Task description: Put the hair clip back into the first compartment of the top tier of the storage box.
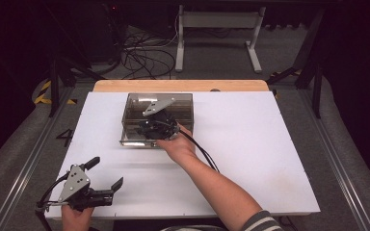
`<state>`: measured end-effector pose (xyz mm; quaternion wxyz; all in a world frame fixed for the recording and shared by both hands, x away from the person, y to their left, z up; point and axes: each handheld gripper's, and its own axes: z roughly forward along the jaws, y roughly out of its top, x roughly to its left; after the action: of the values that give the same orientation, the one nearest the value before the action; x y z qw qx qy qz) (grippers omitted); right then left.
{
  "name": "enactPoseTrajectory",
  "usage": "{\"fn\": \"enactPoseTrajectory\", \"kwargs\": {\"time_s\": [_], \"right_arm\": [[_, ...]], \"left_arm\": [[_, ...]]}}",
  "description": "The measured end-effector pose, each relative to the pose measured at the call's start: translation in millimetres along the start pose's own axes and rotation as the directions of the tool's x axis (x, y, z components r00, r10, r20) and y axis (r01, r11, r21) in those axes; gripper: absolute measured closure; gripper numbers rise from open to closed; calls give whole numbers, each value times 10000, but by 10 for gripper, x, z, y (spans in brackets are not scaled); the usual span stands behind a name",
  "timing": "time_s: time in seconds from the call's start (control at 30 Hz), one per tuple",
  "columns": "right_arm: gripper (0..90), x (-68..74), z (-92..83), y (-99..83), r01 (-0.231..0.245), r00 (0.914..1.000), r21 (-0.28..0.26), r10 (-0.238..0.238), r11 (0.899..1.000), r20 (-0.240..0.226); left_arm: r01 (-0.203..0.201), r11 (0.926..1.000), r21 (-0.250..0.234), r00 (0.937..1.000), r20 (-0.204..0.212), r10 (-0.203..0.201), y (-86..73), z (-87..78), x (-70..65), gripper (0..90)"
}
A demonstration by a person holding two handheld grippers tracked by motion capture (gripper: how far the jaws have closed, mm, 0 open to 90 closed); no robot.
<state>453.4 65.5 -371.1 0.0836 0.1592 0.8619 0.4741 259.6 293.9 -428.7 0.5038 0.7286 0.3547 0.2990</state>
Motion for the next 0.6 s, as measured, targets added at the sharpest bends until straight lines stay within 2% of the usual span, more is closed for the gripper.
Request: {"fn": "enactPoseTrajectory", "kwargs": {"time_s": [0.6], "right_arm": [[718,45,131,24,-122,9985,579,91,9982,538]], "left_arm": [[14,10000,-14,10000,1,-14,-1,0,3,19]]}}
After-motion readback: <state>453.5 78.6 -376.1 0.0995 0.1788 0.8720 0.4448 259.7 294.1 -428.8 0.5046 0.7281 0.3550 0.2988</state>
